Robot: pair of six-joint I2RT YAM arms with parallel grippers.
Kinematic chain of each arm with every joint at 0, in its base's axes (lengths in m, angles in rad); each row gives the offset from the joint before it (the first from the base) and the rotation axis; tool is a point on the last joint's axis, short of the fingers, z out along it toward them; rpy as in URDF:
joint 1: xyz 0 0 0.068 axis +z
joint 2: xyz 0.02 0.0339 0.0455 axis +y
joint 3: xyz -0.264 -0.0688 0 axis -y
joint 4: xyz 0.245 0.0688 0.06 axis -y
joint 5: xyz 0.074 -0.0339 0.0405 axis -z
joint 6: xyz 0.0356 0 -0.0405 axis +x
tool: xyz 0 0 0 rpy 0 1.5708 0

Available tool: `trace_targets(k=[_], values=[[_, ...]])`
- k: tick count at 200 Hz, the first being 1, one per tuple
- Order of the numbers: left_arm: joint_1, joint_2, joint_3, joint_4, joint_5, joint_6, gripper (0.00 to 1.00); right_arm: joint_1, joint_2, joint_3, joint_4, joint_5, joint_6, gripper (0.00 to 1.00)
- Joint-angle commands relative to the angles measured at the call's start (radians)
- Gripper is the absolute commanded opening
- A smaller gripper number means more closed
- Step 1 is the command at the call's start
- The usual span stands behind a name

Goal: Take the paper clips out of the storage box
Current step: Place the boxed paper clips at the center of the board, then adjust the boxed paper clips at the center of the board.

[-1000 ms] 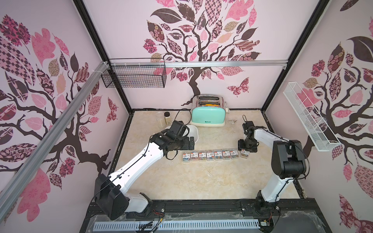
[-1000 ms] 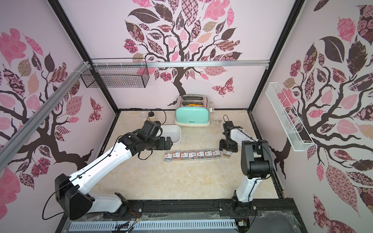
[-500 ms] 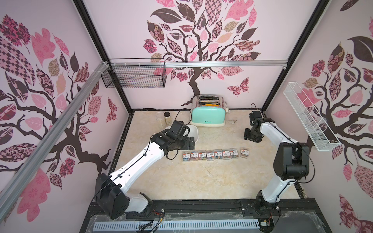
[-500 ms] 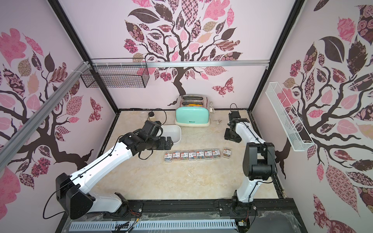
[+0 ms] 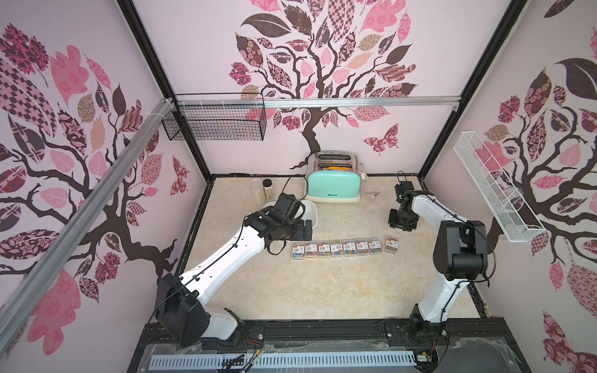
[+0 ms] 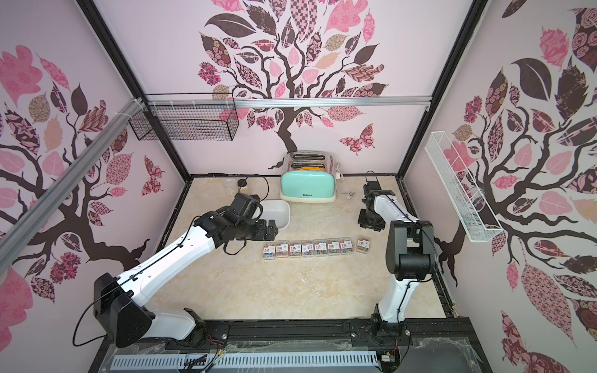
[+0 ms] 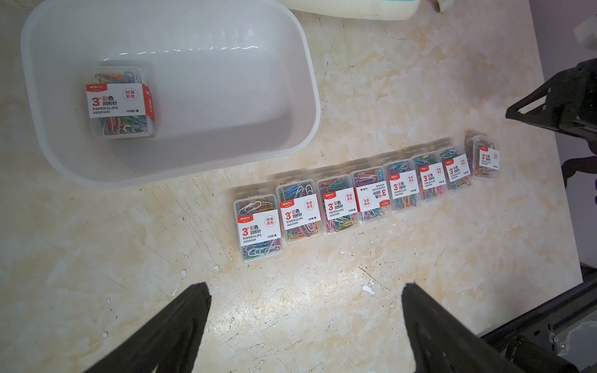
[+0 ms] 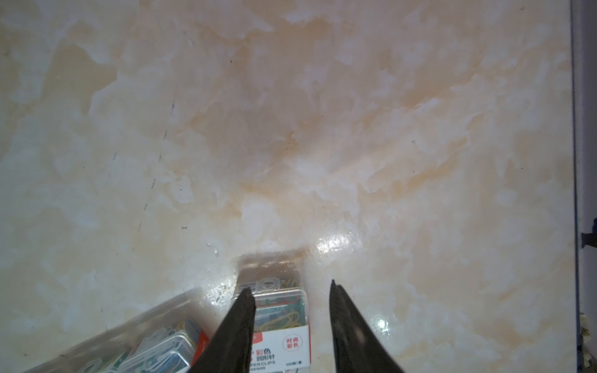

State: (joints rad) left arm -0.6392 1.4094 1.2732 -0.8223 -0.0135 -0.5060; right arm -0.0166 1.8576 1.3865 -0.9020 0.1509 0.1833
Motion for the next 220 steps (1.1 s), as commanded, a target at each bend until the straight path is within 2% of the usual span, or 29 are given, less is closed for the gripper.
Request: trace_targets(k=[1,31,110,220], values=[[0.006,0.014,0.020,0.009,0.007,0.013,0.98,-0.005,0.023,-0.031,0.003,0.012,0.013,0.41],[0.006,0.016,0.017,0.015,0.012,0.011,0.98,-0.005,0.026,-0.053,0.014,0.033,0.001,0.41],[0.006,0.025,0.009,0.031,0.017,-0.001,0.98,0.009,0.031,-0.077,0.030,-0.035,-0.015,0.40],[0.006,0.043,0.012,0.041,0.017,-0.010,0.98,0.037,0.030,-0.099,0.035,-0.067,-0.015,0.38]])
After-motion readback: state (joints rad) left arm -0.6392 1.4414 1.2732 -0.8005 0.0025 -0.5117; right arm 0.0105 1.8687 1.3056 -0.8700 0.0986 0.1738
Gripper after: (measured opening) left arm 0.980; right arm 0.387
